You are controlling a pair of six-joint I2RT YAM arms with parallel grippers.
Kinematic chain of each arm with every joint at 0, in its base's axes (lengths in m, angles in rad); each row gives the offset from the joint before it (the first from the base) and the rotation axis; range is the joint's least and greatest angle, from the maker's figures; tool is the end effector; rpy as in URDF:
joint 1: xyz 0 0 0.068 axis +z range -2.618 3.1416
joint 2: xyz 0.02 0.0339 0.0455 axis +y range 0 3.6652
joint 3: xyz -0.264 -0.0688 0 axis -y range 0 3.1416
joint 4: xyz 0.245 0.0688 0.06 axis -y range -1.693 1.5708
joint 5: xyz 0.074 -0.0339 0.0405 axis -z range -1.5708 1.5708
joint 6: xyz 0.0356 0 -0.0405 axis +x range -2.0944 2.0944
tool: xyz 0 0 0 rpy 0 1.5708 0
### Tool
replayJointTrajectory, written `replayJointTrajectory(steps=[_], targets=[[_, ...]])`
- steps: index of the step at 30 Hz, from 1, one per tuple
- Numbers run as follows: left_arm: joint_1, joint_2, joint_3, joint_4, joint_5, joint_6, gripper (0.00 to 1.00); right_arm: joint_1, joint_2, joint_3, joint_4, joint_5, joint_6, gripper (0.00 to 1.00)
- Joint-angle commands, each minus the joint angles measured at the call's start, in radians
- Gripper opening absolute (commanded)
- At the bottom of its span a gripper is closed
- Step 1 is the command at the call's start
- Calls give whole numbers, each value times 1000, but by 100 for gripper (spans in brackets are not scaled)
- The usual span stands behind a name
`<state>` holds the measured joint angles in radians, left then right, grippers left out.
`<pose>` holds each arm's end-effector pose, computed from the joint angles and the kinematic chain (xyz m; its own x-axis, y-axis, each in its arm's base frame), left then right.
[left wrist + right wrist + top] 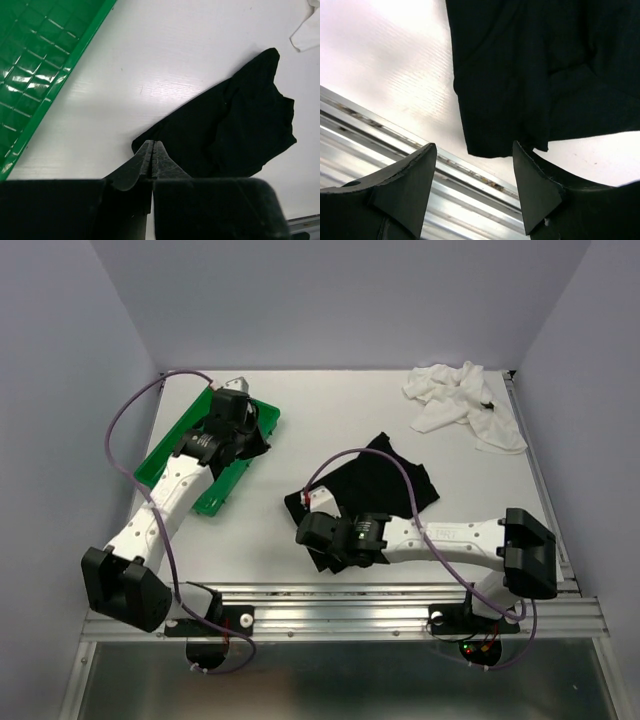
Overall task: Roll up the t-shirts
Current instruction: Roll the T-shirt to the center of the board.
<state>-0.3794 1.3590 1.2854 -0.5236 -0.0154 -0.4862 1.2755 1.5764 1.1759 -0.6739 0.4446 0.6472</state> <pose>0.2825 -0.1120 0.3518 -0.6293 -0.2521 -0.7351 0.0729 0.9226 -0.3787 0.1081 0.3027 0.2439 -0.6890 -0.3945 -0.6080 -0.4872 0.8732 -0.0145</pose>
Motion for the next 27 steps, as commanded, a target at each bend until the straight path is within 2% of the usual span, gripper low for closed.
replayJointTrajectory(steps=[1,5,6,8,9,12,13,15,16,19,22,27], targets=[[19,-103,-102,-44,11,-75,14,33,82,33,-12,82,-95,68],[27,-165,-199,-47,11,-114,21,44,122,-1,54,65,-109,68],[27,-173,-213,-46,11,-120,28,44,132,-7,62,62,-107,68],[27,-190,-257,-43,55,-136,37,44,157,-33,100,65,-109,66],[27,-198,-273,-38,66,-143,48,44,166,-44,114,69,-107,65],[27,-231,-346,16,136,-169,68,44,206,-61,137,109,-95,52],[25,-251,-365,26,153,-175,71,44,214,-59,143,112,-90,43],[25,-270,-412,62,190,-189,80,44,215,-67,161,105,-87,33],[25,-284,-426,69,198,-192,82,44,212,-68,177,102,-86,23],[25,-300,-477,97,235,-189,90,35,200,-68,191,95,-80,8],[23,-316,-540,160,278,-190,93,1,166,-85,230,77,-73,1],[23,-301,-698,350,353,-221,94,-45,88,-143,319,-9,-70,1]])
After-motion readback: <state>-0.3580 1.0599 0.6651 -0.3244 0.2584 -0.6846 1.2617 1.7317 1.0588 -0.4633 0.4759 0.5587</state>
